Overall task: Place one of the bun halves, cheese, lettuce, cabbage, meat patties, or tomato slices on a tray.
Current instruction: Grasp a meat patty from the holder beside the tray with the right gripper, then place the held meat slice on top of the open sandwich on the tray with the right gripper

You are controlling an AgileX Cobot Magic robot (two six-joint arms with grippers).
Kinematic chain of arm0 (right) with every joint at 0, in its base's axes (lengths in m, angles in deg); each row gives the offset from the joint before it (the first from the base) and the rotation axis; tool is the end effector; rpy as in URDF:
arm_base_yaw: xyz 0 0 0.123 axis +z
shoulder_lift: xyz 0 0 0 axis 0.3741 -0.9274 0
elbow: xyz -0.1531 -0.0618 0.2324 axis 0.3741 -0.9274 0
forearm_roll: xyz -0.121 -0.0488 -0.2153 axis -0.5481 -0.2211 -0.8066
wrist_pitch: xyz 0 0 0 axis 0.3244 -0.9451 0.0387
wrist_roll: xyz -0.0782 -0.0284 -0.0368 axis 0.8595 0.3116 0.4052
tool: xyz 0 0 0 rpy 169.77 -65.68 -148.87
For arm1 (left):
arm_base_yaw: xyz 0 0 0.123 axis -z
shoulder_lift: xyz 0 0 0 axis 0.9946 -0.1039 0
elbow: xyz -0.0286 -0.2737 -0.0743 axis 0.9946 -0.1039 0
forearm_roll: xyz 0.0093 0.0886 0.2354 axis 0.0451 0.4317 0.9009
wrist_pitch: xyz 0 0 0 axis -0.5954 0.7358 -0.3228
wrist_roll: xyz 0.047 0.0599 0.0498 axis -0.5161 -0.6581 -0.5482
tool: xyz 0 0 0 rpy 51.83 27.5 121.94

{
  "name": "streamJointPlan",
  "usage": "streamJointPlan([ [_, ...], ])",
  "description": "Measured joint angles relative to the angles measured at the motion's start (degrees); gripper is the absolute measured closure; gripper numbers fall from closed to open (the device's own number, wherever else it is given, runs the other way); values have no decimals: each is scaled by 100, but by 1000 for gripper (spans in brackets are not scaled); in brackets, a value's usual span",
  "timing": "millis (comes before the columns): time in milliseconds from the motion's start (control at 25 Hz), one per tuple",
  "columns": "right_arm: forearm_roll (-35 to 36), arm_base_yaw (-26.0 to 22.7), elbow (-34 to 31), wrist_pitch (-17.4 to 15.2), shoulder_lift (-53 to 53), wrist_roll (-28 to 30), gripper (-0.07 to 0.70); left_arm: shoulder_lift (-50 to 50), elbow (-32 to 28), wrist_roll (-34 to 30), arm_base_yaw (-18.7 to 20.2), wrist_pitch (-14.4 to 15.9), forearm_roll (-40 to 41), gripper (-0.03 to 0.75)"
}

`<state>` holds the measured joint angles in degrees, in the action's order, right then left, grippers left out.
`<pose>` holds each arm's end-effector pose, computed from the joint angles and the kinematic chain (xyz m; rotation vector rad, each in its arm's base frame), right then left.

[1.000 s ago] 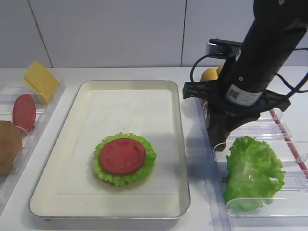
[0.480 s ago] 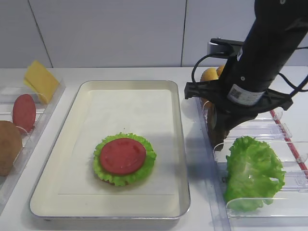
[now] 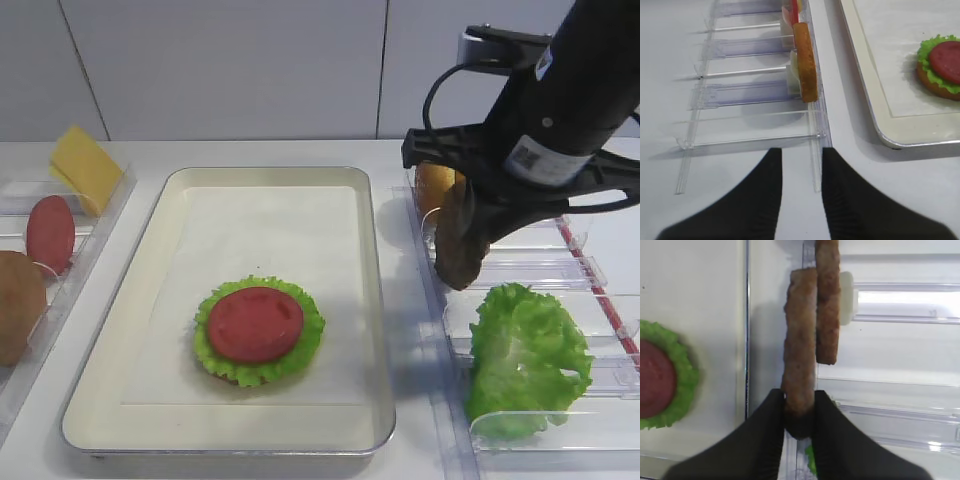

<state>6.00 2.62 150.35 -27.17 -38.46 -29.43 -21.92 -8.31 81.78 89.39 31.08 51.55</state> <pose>0.2610 0.1336 0.2817 0.0452 2.8804 0.3968 -0.0115 0.0062 0.2648 0.0443 2.1582 -0.0056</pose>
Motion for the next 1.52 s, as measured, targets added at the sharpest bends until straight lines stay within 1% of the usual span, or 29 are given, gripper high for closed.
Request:
streamJointPlan([
  [120, 23, 0, 0, -23, 234, 0, 468, 0, 0, 0, 0, 0, 0, 505],
  [240, 281, 0, 0, -83, 409, 129, 469, 0, 0, 0, 0, 0, 0, 505],
  [320, 603, 0, 50, -168, 446, 379, 469, 0, 0, 0, 0, 0, 0, 505],
  [440, 1325, 0, 168, -194, 446, 859, 469, 0, 0, 0, 0, 0, 0, 505],
  [520, 1685, 0, 229, -214, 446, 1048, 469, 0, 0, 0, 0, 0, 0, 505],
  [600, 1963, 0, 241, -302, 446, 1223, 470, 0, 0, 0, 0, 0, 0, 506],
  [760, 2750, 10, 241, -397, 215, 1790, 470, 0, 0, 0, 0, 0, 0, 505],
  [800, 2994, 24, 241, -387, 131, 1964, 470, 4, 0, 0, 0, 0, 0, 505],
  [880, 3279, 163, 241, -259, -42, 2169, 470, 4, 0, 0, 0, 0, 0, 505],
  [1040, 3449, 580, 241, -23, -500, 2383, 470, 4, 0, 0, 0, 0, 0, 505],
  [1120, 3699, 717, 241, 57, -753, 2575, 470, 4, 0, 0, 0, 0, 0, 505],
  [1280, 4423, 777, 241, 235, -1055, 3072, 470, 4, 0, 0, 0, 0, 0, 505],
  [1360, 4593, 777, 241, 273, -1162, 3220, 470, 4, 0, 0, 0, 0, 0, 505],
  [1520, 4709, 777, 241, 335, -1367, 3333, 470, 4, 0, 0, 0, 0, 0, 505],
])
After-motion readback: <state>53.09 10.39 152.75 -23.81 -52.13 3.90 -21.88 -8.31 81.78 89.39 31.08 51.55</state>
